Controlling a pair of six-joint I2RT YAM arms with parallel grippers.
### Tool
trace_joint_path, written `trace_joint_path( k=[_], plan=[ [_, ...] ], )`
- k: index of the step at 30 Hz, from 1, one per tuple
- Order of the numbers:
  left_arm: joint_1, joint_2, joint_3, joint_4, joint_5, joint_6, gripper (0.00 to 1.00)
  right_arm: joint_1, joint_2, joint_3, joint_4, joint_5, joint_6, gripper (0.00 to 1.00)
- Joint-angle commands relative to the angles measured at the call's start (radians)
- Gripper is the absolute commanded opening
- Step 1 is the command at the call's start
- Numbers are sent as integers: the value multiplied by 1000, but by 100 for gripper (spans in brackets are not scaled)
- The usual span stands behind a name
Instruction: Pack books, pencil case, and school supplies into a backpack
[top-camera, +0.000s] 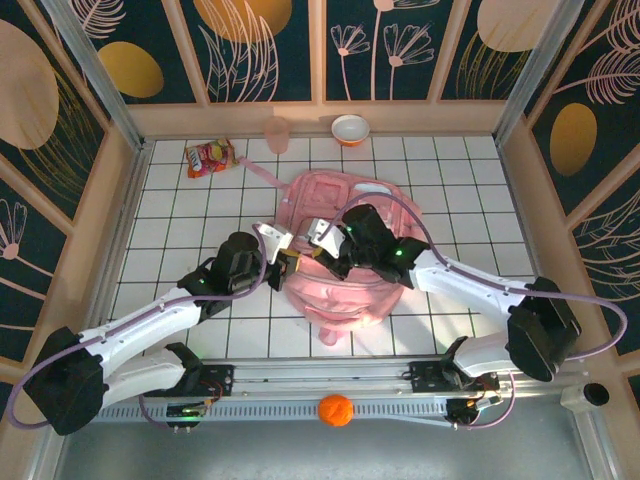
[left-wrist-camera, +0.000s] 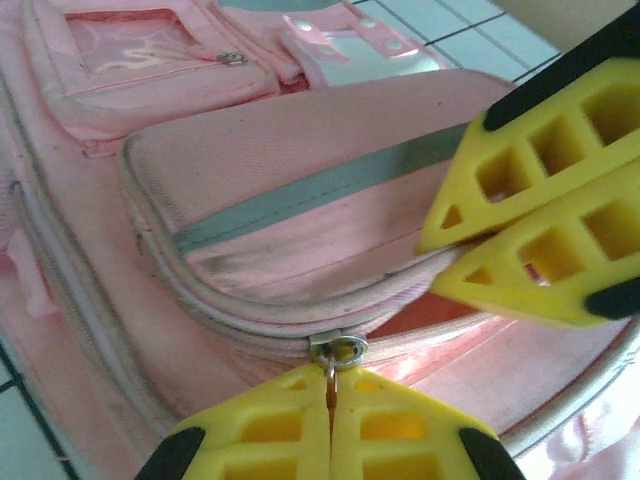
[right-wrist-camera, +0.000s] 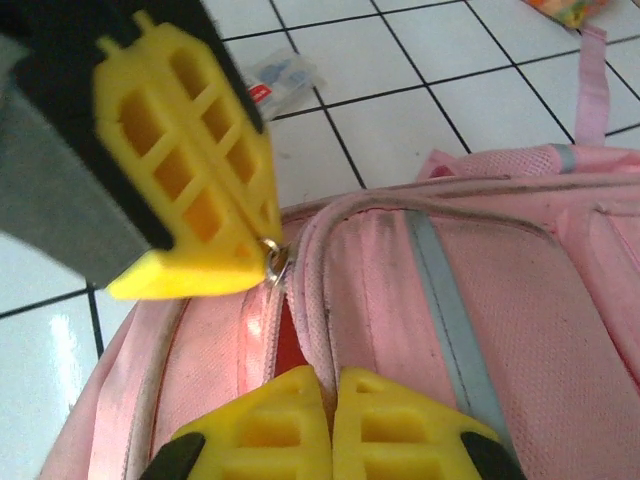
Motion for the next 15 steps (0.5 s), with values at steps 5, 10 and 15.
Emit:
trace_joint_path(
  k=[5,10,15],
  plan=[
    [28,-17,20,-7,-134,124,0,-94,-162,-25,-160,-257,-258,0],
    [44,-18,12,23,-151,162,0,-137,-171,0,-305,-321,-395,0],
    [46,21,23,55,-117,178,0,-169,-183,21,-339,-414,-437,0]
  ],
)
